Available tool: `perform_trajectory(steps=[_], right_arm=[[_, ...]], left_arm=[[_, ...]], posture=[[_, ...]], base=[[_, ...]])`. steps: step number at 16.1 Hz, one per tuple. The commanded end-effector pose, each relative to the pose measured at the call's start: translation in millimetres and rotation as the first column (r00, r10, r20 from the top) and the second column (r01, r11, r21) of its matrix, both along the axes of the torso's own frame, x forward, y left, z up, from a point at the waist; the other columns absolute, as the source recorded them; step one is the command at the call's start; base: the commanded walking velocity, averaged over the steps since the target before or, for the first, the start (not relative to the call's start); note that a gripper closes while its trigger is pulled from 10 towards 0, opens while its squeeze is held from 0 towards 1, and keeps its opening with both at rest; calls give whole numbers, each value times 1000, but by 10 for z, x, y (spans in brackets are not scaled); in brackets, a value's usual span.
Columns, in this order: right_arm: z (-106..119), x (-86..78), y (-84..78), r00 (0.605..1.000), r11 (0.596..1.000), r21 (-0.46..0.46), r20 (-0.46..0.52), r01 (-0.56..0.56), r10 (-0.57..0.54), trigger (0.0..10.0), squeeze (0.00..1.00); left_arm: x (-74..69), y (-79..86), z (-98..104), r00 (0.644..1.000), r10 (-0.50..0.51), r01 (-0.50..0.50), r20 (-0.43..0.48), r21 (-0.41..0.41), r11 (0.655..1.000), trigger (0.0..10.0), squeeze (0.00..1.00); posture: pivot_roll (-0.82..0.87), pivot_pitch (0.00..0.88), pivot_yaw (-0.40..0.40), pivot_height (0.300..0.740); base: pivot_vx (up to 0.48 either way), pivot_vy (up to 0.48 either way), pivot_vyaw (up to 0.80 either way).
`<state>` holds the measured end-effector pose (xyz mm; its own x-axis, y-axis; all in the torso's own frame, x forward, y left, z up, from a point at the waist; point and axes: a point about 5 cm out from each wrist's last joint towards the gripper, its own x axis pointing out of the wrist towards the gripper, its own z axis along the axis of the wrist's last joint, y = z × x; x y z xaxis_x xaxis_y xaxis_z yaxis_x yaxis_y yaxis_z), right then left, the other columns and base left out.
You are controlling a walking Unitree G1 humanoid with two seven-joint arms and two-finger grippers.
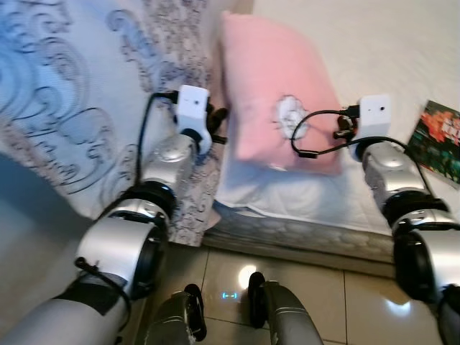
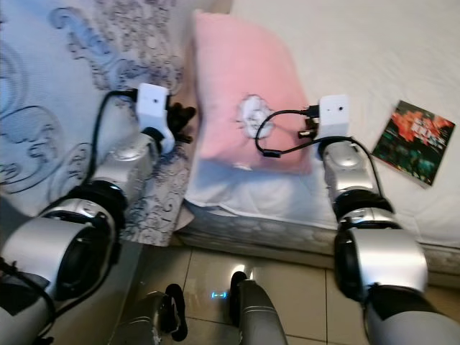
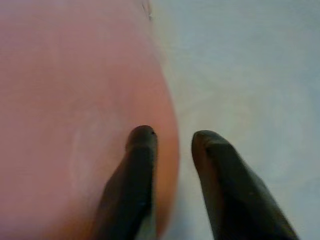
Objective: Clean up the room
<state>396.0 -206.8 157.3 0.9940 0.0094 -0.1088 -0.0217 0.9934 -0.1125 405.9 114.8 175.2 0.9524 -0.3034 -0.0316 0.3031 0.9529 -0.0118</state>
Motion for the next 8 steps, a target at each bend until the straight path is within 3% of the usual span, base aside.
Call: perform_trajectory(steps=[1, 3, 5, 6, 7, 8], right_arm=[[-126, -38, 86, 1000, 998, 61, -16, -5, 6, 10000, 1000], [-260, -80, 291, 999, 988, 153, -19, -30, 33, 10000, 1000], [-459, -171, 392, 998, 986, 166, -58, -30, 40, 10000, 1000], [-580, -240, 379, 997, 989, 147, -80, -11, 23, 10000, 1000], [-676, -304, 357, 996, 990, 142, -92, 5, 8, 10000, 0], [-718, -331, 351, 995, 988, 152, -101, 15, 1, 10000, 0]], left_arm=[[22, 263, 25, 996, 85, -85, -2, -8, 996, 10000, 1000], [63, 306, 211, 996, 69, -70, 65, 15, 997, 10000, 1000], [75, 315, 350, 992, 23, -23, 123, -3, 1000, 10000, 1000], [66, 358, 407, 987, 9, -8, 163, -7, 1000, 10000, 0], [48, 460, 477, 975, 28, -29, 220, 1, 1000, 10000, 0], [35, 506, 516, 968, 36, -37, 247, -1, 999, 10000, 0]], posture=[[-88, 337, 22, 740], [-91, 324, 31, 740], [-84, 312, 38, 740], [-75, 298, 41, 740], [-67, 280, 44, 740], [-65, 275, 44, 740]], base=[[0, 0, 0], [0, 0, 0], [0, 0, 0], [0, 0, 0], [0, 0, 0], [0, 0, 0]])
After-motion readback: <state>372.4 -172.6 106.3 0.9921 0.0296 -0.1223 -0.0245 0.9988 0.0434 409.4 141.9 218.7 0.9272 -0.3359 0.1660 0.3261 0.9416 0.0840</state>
